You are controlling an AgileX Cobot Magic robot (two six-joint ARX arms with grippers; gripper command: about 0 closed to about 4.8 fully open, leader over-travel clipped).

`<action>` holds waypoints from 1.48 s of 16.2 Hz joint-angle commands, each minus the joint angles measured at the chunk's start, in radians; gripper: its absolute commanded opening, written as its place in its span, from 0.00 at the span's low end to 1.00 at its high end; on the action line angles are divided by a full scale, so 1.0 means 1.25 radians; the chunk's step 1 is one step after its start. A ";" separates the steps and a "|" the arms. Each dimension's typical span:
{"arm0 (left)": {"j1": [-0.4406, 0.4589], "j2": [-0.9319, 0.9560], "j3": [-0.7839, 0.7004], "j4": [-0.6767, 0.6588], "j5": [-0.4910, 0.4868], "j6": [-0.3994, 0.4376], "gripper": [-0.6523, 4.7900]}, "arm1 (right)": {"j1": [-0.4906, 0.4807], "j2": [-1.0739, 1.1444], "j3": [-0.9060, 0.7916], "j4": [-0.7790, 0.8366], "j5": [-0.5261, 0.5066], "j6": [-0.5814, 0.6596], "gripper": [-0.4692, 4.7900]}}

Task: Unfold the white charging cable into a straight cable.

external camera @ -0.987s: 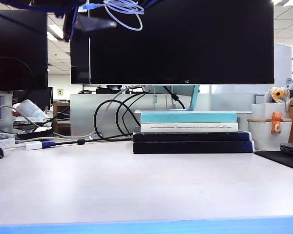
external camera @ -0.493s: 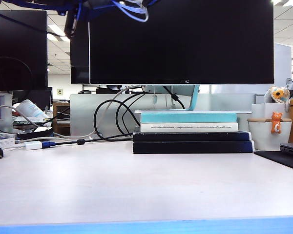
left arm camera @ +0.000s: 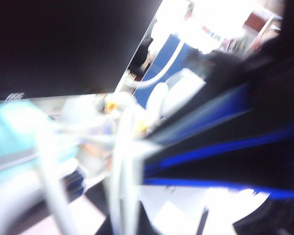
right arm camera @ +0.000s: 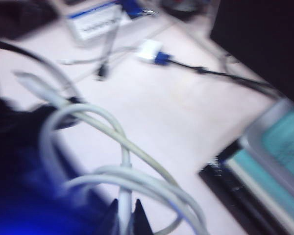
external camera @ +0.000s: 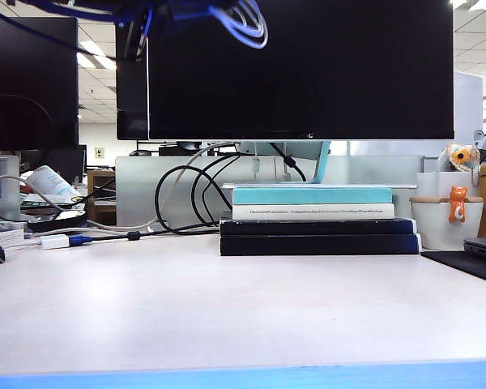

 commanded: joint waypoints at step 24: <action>0.037 -0.016 0.002 -0.047 0.209 0.072 0.11 | -0.023 -0.116 0.106 -0.143 0.047 -0.037 0.55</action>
